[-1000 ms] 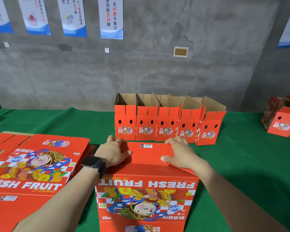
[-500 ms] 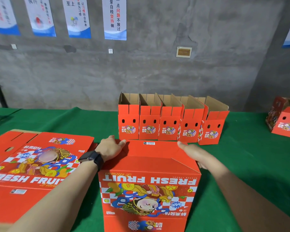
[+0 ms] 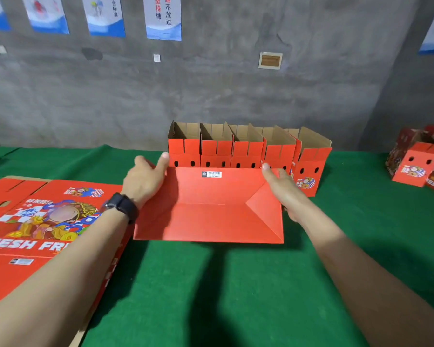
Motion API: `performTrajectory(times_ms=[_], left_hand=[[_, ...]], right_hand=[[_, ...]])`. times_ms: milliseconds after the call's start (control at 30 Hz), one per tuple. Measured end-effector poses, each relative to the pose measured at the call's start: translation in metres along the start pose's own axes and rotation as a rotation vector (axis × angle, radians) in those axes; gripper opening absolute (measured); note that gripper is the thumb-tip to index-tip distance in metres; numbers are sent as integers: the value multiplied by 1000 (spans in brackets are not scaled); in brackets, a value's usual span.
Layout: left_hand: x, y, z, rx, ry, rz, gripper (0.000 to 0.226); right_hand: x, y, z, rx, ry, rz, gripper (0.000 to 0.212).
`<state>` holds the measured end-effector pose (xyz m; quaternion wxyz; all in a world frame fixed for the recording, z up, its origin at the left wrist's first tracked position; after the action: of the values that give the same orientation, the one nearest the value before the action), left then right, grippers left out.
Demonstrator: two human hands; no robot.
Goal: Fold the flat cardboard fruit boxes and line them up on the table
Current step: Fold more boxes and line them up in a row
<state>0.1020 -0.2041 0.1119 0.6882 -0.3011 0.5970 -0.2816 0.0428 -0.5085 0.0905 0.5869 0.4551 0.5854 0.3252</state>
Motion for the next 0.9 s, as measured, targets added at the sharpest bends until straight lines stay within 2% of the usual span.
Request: performTrajectory(times_ms=[67,133,167,200,267,300,367,467,600,700,833,900], left_hand=[[-3,5,1,-11,-34,-101,57],[2,15,2,-4,-29,-212,31],[6,24,3,-24,-13,-301,17],[10,33,3,-56,17,-409,18],[23,51,1,-106,88,-648,51],[29,58,-1,-103,116,-734,57],[41,70,-7,-91,177,-831,55],[53,80,-12,-20,292,-808,40],[60,92,-14,-9,329,-801,41],[65,94,-14,6,359,-759,42],[79,88,-18,11,391,-596,42],[91,91,-19,-27,369,-557,43]], right_hand=[[1,4,-5,-78,-16,153,58],[4,2,-9,-110,-23,330,54],[4,1,-12,-120,-35,419,45],[2,-1,-13,-122,-54,503,35],[0,-8,-15,-91,-58,611,24],[0,-12,-16,-54,-30,614,21],[4,-24,-18,29,50,542,13],[8,-46,-20,67,85,418,14],[2,-63,-21,81,40,429,42],[2,-72,-19,139,125,414,57],[9,-76,-20,100,194,250,34],[18,-80,-22,27,163,222,37]])
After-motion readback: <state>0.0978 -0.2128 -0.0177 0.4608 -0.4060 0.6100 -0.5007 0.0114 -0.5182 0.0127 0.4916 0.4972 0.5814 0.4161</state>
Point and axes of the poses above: each hand's wrist, its own z-axis towards the middle knuckle, its own x-axis out of the palm, y = z × x, the point moved 5 cm from there along z, towards the middle knuckle, and after that the axes turned 12 degrees about y, right-handed, at the moved point
